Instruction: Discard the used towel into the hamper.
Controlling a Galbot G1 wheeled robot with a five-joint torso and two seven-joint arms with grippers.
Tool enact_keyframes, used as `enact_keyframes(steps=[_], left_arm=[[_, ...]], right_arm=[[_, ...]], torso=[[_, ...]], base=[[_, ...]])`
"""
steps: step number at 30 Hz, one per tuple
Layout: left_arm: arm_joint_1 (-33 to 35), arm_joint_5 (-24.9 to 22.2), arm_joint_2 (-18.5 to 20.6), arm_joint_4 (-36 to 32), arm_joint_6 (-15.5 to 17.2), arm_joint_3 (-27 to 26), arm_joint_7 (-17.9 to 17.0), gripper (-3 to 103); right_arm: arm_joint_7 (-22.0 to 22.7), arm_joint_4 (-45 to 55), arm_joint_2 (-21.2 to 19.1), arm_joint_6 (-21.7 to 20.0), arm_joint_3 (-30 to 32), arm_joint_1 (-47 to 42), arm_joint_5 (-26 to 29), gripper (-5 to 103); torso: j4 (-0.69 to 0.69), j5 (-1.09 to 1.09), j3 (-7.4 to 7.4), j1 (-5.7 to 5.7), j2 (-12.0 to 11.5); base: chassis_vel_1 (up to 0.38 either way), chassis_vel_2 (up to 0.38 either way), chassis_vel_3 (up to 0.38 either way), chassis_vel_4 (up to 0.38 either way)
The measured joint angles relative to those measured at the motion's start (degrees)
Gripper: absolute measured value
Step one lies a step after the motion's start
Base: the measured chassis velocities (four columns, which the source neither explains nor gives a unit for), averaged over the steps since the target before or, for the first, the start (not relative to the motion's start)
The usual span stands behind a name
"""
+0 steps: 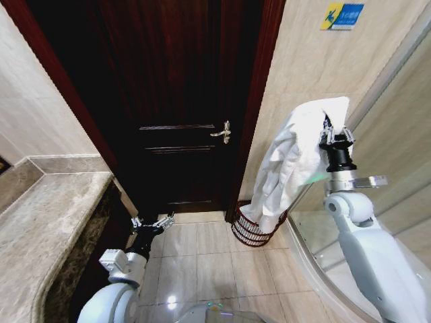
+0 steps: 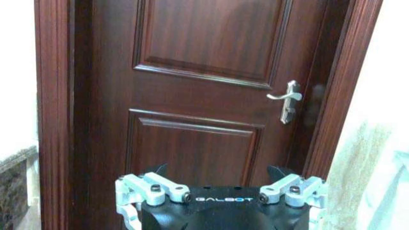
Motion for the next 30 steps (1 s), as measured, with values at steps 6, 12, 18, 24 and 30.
enact_keyframes(steps=[6,12,18,24,30], left_arm=[[0.0,0.0,0.0,0.0,0.0,0.0,0.0,100],[0.0,0.0,0.0,0.0,0.0,0.0,0.0,100],[0.0,0.0,0.0,0.0,0.0,0.0,0.0,100],[0.0,0.0,0.0,0.0,0.0,0.0,0.0,100],[0.0,0.0,0.0,0.0,0.0,0.0,0.0,100]], right_arm=[[-0.4,-0.1,0.7,0.2,-0.2,-0.3,-0.1,13],[-0.4,-0.1,0.7,0.5,-0.2,-0.4,-0.2,13],[0.1,0.9,1.1,1.0,0.4,-1.8,-0.2,13],[-1.4,1.7,2.6,3.9,1.7,-5.9,-0.5,13],[-2.5,1.0,3.6,5.6,2.5,-7.9,-0.5,13]], torso=[[0.0,0.01,0.0,-0.02,0.0],[0.0,0.02,0.0,-0.02,0.0],[0.01,0.02,0.01,0.03,0.0],[0.0,0.02,0.01,0.01,0.0],[-0.01,0.03,-0.01,-0.04,0.0]], base=[[0.0,0.0,0.0,0.0],[-0.078,0.064,0.075,-0.064],[-0.11,0.11,0.123,-0.123],[-0.021,0.034,0.027,-0.019],[0.0,0.0,0.0,0.0]])
